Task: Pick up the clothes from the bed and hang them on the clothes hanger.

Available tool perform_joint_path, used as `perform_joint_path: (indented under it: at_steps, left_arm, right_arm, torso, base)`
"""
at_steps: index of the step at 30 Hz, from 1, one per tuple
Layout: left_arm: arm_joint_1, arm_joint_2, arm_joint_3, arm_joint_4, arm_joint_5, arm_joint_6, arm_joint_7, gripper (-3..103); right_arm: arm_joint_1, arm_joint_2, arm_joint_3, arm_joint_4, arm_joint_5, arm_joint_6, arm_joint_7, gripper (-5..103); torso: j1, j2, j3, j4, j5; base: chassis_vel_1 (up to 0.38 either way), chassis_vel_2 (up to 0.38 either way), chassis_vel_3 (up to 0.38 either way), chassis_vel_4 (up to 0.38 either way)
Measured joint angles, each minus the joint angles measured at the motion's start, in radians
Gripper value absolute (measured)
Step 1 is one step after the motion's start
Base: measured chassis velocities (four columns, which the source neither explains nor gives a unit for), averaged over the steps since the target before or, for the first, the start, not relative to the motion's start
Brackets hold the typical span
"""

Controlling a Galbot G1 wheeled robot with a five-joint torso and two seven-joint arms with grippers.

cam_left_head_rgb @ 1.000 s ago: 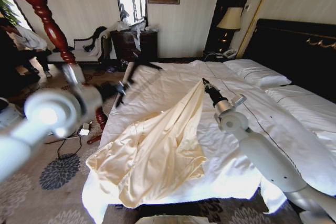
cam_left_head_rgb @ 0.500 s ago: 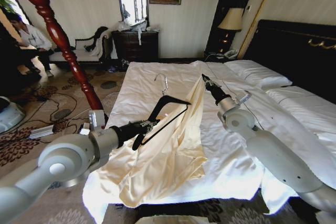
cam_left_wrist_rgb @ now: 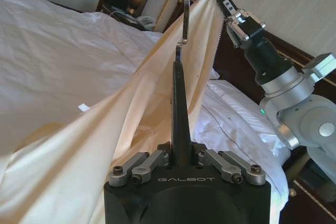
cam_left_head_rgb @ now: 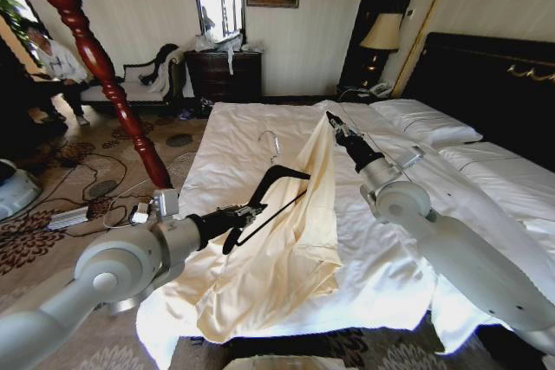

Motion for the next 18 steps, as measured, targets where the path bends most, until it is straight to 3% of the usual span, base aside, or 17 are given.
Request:
perform_joint_path:
  at_steps: [18]
  left_arm:
    - [-0.060,-0.078,0.012,0.100,0.051,0.001,0.041,18]
  right_arm:
    - [-0.028,-0.035,0.035,0.190,0.024,0.040,-0.005,1]
  torso:
    - [0.000,0.000,0.000,0.0000,-0.0001]
  base:
    - [0.000,0.000,0.000,0.000]
